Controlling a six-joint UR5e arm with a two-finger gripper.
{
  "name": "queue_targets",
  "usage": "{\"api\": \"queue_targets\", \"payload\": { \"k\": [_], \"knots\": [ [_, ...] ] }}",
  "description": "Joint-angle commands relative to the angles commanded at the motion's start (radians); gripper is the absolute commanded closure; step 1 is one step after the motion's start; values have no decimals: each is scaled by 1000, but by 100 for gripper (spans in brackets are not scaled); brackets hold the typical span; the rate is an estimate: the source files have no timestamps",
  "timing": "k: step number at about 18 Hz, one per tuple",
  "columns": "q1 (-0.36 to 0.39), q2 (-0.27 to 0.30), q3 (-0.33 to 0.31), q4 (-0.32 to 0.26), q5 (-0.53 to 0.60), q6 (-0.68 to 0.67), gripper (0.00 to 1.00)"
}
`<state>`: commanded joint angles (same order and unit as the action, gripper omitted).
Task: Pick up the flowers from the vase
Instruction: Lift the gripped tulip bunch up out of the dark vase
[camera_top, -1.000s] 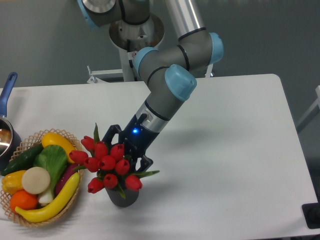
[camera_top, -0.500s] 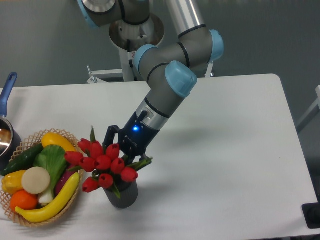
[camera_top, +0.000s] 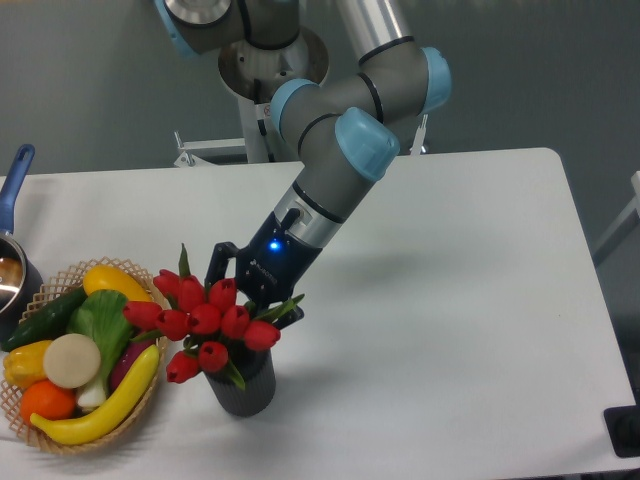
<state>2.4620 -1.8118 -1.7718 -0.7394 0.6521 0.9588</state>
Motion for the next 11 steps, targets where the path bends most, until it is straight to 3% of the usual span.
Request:
{"api": "queue_targets", "payload": {
  "k": [11],
  "knots": [
    [43,28,83,2,-62,-161,51]
  ]
}}
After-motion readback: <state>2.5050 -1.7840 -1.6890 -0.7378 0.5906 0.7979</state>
